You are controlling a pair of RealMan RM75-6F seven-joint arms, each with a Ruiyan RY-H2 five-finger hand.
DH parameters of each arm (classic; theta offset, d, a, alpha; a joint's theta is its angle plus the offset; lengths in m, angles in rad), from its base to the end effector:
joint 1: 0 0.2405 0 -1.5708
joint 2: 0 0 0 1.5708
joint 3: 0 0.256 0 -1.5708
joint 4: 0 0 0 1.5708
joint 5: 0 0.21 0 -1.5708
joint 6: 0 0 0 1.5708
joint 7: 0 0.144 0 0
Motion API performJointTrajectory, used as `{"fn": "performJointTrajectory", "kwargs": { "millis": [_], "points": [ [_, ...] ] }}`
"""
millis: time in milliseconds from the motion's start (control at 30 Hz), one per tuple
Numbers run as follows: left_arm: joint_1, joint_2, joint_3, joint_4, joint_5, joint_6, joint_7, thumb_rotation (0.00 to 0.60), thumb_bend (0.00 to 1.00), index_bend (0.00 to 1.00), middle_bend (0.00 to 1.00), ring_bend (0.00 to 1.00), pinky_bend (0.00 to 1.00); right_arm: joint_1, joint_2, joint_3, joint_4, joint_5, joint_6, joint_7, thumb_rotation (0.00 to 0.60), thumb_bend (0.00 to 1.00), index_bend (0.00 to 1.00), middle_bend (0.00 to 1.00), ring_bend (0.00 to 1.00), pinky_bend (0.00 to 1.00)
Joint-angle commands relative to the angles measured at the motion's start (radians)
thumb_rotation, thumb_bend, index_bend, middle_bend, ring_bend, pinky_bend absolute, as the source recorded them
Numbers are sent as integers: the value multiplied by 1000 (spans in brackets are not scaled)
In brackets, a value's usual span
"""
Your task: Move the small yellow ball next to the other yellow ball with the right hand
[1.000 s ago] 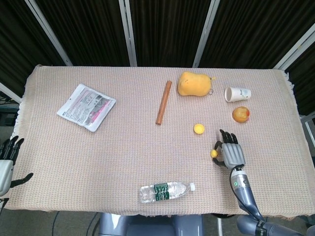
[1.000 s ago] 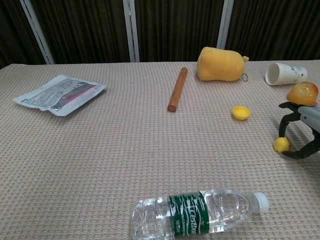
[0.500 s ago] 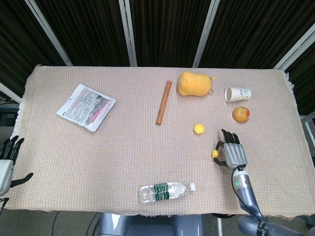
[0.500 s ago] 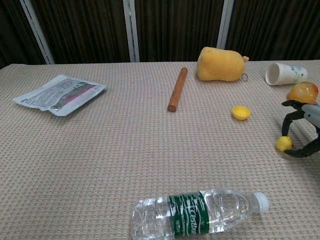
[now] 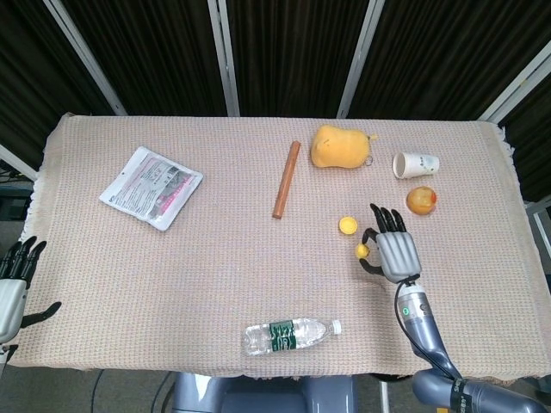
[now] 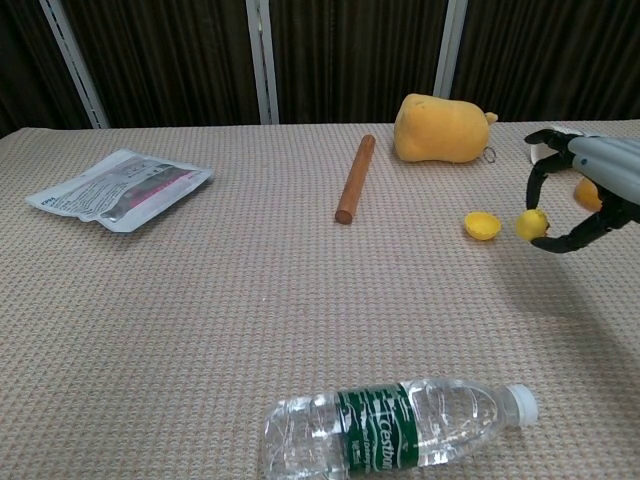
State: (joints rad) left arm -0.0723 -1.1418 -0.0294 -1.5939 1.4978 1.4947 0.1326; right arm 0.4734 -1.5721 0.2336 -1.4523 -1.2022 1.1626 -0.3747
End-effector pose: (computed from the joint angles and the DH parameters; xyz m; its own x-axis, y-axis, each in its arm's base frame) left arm -0.3162 0.1729 0.1520 0.5099 0.0189 0.8600 0.8602 0.0033 -0.5100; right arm -0.2157 -0.3128 0.0160 0.3973 -0.1031 0.9119 -0.9139 -0.1347 0.3830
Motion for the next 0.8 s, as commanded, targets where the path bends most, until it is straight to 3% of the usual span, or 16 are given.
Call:
{"fn": "performJointTrajectory", "kwargs": {
  "millis": [33, 367, 800],
  "points": [
    [0, -2, 2, 4, 11, 7, -5, 600, 0, 0, 0, 0, 188, 42, -26, 25, 10, 18, -29, -29, 600, 215, 525, 0, 0, 3],
    [-5, -5, 4, 14, 25, 5, -46, 600, 0, 0, 0, 0, 188, 153, -102, 72, 120, 82, -118, -53, 600, 214, 526, 0, 0, 3],
    [-8, -3, 8, 15, 47, 14, -47, 600, 0, 0, 0, 0, 188, 217, -154, 73, 284, 115, -196, 14, 600, 215, 526, 0, 0, 3]
  ]
}}
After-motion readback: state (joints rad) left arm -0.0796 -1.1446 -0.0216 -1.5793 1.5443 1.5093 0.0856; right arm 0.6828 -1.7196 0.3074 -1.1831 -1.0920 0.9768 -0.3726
